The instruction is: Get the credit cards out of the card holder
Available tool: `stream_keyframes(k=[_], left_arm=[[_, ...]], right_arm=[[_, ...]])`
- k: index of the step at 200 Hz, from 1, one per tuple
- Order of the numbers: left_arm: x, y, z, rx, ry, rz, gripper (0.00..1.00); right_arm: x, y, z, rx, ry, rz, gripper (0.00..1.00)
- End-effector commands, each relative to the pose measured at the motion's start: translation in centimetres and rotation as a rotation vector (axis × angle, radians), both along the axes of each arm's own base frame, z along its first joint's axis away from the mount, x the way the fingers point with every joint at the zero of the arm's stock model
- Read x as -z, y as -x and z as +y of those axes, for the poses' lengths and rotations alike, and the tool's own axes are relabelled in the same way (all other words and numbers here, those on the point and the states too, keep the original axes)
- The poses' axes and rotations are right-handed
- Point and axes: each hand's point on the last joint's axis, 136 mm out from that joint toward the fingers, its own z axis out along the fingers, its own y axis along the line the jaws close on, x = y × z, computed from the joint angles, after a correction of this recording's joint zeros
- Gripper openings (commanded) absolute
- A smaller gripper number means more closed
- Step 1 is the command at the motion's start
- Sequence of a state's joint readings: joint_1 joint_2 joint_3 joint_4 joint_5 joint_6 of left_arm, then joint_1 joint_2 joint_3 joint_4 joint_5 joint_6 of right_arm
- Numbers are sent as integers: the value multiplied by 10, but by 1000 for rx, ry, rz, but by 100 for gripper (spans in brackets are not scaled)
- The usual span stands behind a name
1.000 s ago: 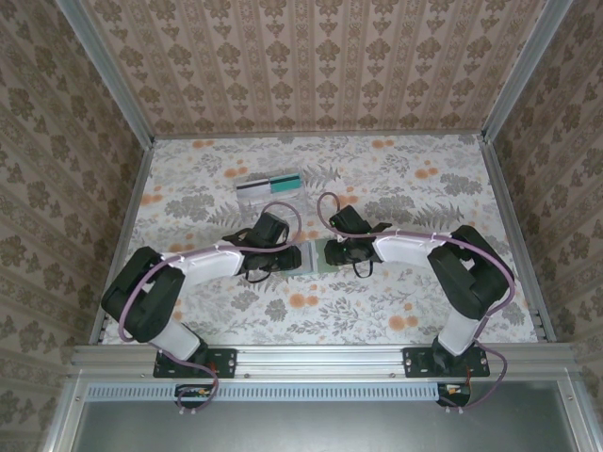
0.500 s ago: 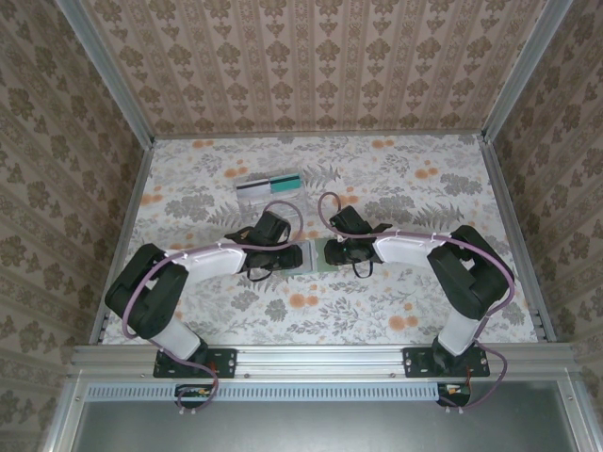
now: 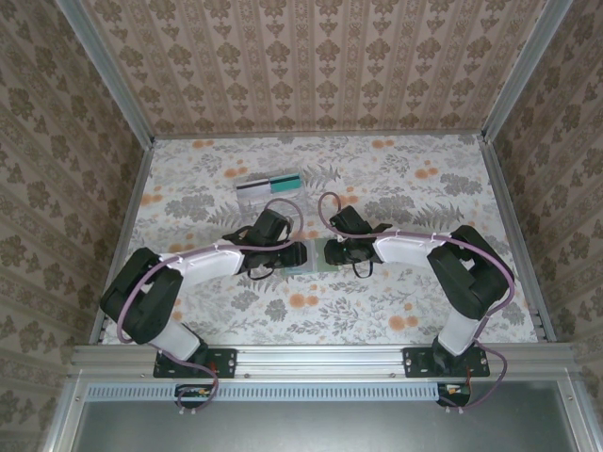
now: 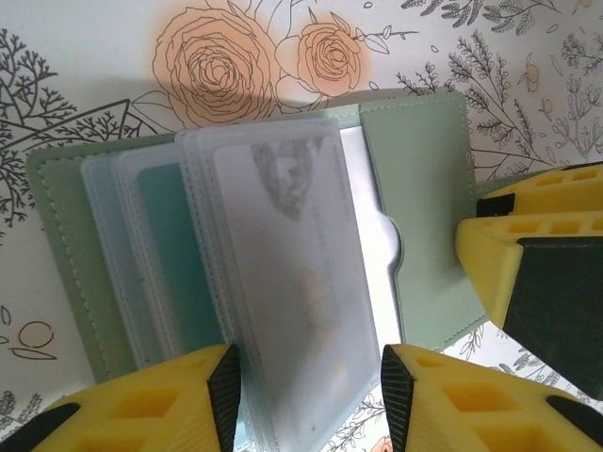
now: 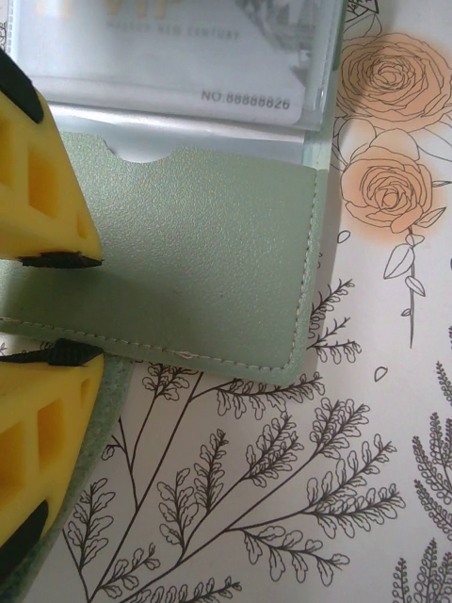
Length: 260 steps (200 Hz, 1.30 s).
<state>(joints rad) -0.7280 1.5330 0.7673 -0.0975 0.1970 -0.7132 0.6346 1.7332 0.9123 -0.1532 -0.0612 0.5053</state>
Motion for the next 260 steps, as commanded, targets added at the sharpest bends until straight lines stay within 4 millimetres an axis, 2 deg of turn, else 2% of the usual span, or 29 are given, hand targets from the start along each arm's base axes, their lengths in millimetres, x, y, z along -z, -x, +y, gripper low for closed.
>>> stream_keyframes(k=[1, 24, 104, 190, 223, 260], left_arm=[[-9, -2, 4, -5, -31, -30, 47], [-5, -3, 12, -27, -74, -30, 47], [1, -4, 0, -4, -41, -12, 46], [16, 0, 3, -6, -69, 25, 45], [13, -1, -3, 10, -38, 19, 44], [1, -1, -8, 16, -1, -5, 44]], right_arm=[[9, 8, 2, -4, -14, 35, 32], [7, 8, 2, -5, -16, 32, 32], [8, 8, 2, -6, -15, 32, 32], [6, 8, 3, -7, -20, 28, 32], [7, 8, 3, -6, -19, 31, 32], [8, 8, 3, -6, -18, 34, 32]])
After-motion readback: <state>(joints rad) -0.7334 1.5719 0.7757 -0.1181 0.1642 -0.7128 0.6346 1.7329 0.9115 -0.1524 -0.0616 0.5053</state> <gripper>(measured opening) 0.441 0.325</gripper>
